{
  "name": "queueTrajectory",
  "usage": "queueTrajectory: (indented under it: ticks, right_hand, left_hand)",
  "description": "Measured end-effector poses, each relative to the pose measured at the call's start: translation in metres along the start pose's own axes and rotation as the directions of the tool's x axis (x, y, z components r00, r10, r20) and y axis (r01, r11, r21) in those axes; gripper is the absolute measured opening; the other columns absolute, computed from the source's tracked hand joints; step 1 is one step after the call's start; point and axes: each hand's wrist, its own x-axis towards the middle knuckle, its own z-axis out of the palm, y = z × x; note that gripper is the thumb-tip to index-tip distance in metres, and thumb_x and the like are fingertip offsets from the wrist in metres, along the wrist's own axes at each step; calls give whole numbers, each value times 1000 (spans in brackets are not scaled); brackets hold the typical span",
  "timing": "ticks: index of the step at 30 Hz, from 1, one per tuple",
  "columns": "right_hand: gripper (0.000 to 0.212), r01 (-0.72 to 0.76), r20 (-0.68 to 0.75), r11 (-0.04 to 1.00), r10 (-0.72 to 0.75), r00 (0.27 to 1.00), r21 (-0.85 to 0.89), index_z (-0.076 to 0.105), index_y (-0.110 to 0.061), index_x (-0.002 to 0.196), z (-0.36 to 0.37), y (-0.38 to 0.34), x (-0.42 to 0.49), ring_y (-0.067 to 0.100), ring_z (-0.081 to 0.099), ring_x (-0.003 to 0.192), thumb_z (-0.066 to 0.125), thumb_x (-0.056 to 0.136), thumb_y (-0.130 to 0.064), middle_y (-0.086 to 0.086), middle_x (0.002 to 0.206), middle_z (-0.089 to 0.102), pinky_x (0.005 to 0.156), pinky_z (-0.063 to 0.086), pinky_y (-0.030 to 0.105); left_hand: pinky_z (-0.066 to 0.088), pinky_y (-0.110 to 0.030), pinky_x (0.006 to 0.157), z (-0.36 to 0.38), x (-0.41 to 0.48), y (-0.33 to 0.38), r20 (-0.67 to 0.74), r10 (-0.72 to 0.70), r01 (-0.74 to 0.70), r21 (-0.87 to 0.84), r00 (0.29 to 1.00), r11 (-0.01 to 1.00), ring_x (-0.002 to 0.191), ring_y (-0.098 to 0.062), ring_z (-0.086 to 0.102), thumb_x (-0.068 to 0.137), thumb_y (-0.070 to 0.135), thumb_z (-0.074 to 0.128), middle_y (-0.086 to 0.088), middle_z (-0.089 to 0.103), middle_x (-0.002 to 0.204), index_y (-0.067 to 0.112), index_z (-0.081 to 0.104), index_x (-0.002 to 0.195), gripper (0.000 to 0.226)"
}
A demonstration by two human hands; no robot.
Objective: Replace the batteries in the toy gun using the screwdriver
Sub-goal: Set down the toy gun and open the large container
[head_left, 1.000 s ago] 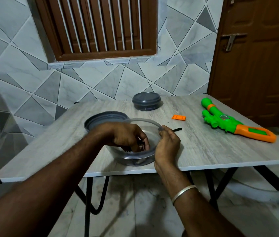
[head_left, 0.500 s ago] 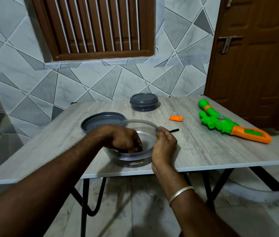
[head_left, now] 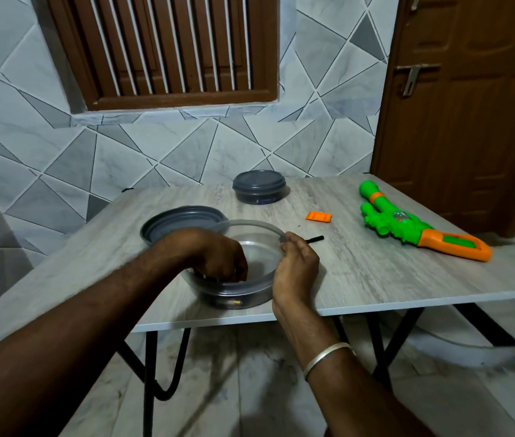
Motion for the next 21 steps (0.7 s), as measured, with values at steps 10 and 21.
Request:
queueTrajectory:
  ticks: [10, 21]
  right_hand:
    - [30, 7, 29, 1000, -7, 1000, -27, 66, -19, 121, 0, -3, -4, 6, 55, 99, 45, 100, -18, -12, 109, 62, 90, 49, 28]
    - [31, 1, 30, 1000, 0, 1000, -31, 66, -19, 122, -1, -1, -2, 7, 59, 100, 47, 98, -19, -11, 111, 64, 94, 54, 35]
  left_hand:
    - [49, -33, 103, 11, 5, -11, 27, 130, -122, -200, 991, 972, 113, -17, 62, 100, 13, 49, 1, 65, 123, 21, 64, 131, 35]
    - [45, -18, 57, 16, 17, -15, -132, 168, -213, -516, 977, 830, 63, -3, 56, 99, 18, 60, 8, 66, 72, 14, 71, 102, 12]
